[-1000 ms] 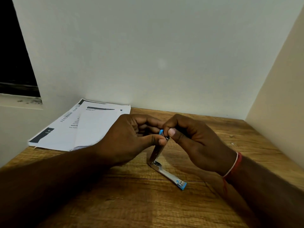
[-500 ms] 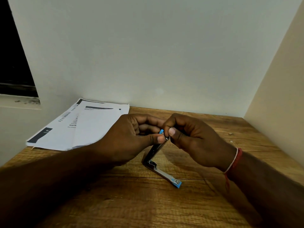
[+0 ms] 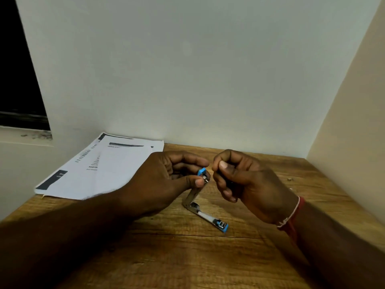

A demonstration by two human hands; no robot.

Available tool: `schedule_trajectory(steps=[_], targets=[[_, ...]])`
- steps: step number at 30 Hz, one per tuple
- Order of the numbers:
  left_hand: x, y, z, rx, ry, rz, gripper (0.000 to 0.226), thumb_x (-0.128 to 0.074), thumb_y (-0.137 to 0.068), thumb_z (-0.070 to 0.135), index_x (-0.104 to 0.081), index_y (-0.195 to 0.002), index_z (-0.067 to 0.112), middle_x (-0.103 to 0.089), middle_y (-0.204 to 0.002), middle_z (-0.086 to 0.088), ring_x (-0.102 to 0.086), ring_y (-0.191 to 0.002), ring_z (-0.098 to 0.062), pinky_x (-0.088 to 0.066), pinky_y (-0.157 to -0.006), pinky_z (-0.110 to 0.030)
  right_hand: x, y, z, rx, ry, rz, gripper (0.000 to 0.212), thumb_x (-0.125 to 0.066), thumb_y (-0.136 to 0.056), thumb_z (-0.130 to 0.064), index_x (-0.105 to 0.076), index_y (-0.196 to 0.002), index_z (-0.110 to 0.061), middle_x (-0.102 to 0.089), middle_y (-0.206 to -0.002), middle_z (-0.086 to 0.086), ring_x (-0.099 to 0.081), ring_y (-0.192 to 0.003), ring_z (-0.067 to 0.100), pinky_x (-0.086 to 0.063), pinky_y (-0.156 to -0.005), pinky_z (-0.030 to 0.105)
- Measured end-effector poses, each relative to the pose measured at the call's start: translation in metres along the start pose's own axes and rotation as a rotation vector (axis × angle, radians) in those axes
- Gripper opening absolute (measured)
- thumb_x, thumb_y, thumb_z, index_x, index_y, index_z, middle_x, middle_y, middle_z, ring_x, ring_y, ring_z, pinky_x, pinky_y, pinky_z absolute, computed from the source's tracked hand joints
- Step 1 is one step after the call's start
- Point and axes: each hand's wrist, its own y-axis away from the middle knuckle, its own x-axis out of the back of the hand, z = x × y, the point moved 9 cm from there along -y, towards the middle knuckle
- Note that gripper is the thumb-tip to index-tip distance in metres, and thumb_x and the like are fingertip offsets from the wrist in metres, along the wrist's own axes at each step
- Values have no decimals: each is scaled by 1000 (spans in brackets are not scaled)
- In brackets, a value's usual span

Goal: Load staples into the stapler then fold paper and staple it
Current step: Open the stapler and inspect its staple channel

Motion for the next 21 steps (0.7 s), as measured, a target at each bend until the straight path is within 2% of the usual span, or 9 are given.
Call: schedule_trajectory(steps=[4, 8, 13, 17, 21], targets=[[5, 2, 8, -77, -70, 33, 38, -91, -87, 3, -84, -120, 20, -89, -105, -5, -85, -107, -22, -65, -105, -46, -12, 2, 2, 4, -211, 17, 12, -65, -98, -13, -74, -104, -8, -63, -80, 11, -55, -61, 18, -38, -49, 26], [6, 2, 10, -98, -78, 62, 40, -94, -83, 13, -85, -121, 23, -88, -106, -4, -84, -109, -20, -63, -108, -53, -15, 3, 4, -17, -353, -56, 19, -84, -90, -20, -76, -103, -9, -65, -82, 7, -57, -65, 16, -38, -53, 26], [5, 2, 13, -116, -89, 88, 40, -92, -77, 26, -85, -117, 29, -89, -103, 4, -84, -106, -13, -63, -108, -47, -9, 2, 2, 16, -352, -51, 30, -94, -81, -24, -72, -95, -10, -62, -85, 8, -58, -70, 17, -40, -56, 28], [8, 3, 14, -134, -142, 111, 37, -95, -81, 18, -86, -115, 30, -88, -102, 6, -83, -105, -10, -63, -106, -41, -6, 1, 3, 42, -405, -16, 45, -99, -74, -17, -77, -113, -10, -67, -91, 8, -62, -73, 18, -45, -57, 28], [9, 4, 14, -135, -174, 108, 39, -96, -82, 14, -85, -113, 35, -87, -103, 9, -83, -104, -7, -63, -104, -35, -8, 0, -3, 96, -498, -47, 26, -97, -77, -17, -82, -98, -14, -68, -86, 4, -59, -70, 16, -47, -57, 27]])
